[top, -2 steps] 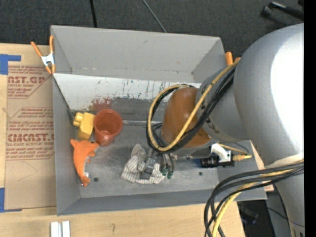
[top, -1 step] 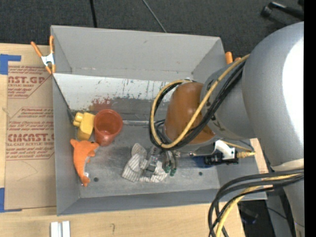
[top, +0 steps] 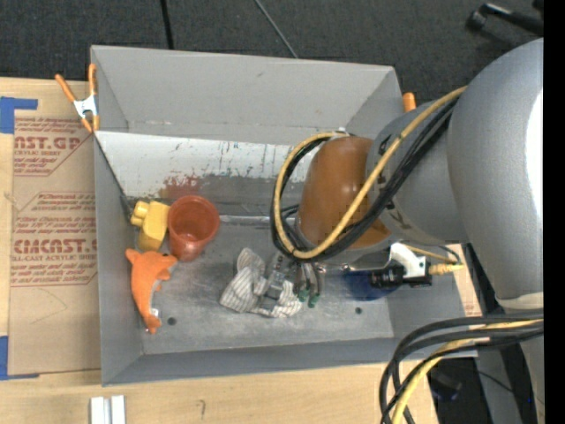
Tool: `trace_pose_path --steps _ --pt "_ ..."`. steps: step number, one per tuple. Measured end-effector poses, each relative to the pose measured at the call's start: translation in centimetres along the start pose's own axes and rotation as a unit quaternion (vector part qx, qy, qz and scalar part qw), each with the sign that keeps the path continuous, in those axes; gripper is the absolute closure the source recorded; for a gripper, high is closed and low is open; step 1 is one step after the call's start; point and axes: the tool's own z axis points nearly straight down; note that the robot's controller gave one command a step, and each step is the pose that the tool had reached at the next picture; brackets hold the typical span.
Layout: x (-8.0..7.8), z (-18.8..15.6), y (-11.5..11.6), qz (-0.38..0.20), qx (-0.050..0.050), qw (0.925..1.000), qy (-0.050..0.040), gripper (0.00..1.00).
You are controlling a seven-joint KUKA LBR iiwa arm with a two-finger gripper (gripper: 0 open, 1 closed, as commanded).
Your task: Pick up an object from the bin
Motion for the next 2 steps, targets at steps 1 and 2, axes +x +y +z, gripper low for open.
trace_pose_path --steps 1,2 --pt "0.1 -1.5 0.0 0.0 0.0 1.0 0.0006 1.0" --pt "0.1 -3.6 -0.1 0.0 0.001 1.0 0.0014 1.0"
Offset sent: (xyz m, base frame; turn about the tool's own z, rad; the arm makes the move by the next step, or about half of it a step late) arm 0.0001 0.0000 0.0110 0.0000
